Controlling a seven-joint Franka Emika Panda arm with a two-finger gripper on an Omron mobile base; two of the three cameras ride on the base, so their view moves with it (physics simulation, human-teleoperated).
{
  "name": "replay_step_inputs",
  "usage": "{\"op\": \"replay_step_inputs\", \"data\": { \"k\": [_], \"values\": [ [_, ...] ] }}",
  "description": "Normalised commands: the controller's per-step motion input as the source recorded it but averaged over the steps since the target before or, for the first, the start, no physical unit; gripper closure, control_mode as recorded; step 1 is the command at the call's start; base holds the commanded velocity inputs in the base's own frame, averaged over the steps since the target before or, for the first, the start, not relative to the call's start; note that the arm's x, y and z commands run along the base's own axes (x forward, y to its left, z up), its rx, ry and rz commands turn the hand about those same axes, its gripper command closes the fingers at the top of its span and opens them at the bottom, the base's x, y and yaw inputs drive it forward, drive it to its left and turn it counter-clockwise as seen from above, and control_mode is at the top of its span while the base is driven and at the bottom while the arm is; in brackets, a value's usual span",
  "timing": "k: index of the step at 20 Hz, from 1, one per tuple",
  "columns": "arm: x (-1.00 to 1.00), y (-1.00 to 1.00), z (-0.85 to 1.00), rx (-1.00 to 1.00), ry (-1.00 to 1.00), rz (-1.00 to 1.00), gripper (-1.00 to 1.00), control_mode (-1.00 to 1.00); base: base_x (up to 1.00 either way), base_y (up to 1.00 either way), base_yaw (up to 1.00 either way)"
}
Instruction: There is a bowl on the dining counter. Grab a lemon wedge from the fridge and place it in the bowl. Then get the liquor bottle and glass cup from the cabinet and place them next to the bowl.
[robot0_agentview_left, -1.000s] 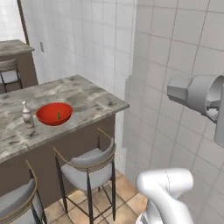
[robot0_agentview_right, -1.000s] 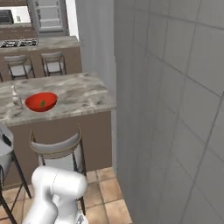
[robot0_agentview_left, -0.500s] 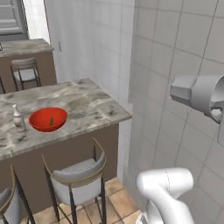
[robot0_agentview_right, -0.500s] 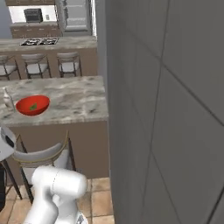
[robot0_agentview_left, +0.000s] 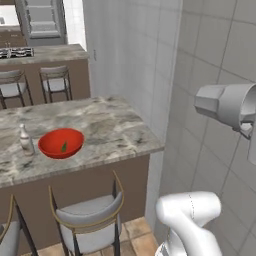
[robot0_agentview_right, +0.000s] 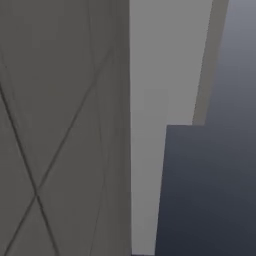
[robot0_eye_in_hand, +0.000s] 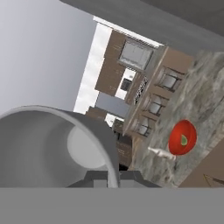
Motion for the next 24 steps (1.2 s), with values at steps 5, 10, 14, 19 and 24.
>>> {"op": "replay_step_inputs", "data": {
  "k": [5,10,14,19,24],
  "values": [
    [0.0,0.0,0.0,0.0,0.0,0.0,1.0,1.0,1.0,0.0,0.21],
    [0.4,0.0,0.0,0.0,0.3,0.06,1.0,-1.0,0.6,0.0,0.12],
    [1.0,0.08,0.0,0.0,0.99,0.04,1.0,-1.0,0.0,0.0,0.0],
    [1.0,0.3,-0.16,-0.11,0.95,0.0,1.0,-1.0,0.0,0.0,0.0],
    [0.85,0.54,-0.55,-0.28,0.68,0.0,1.0,-1.0,0.0,0.0,0.0]
  ]
}}
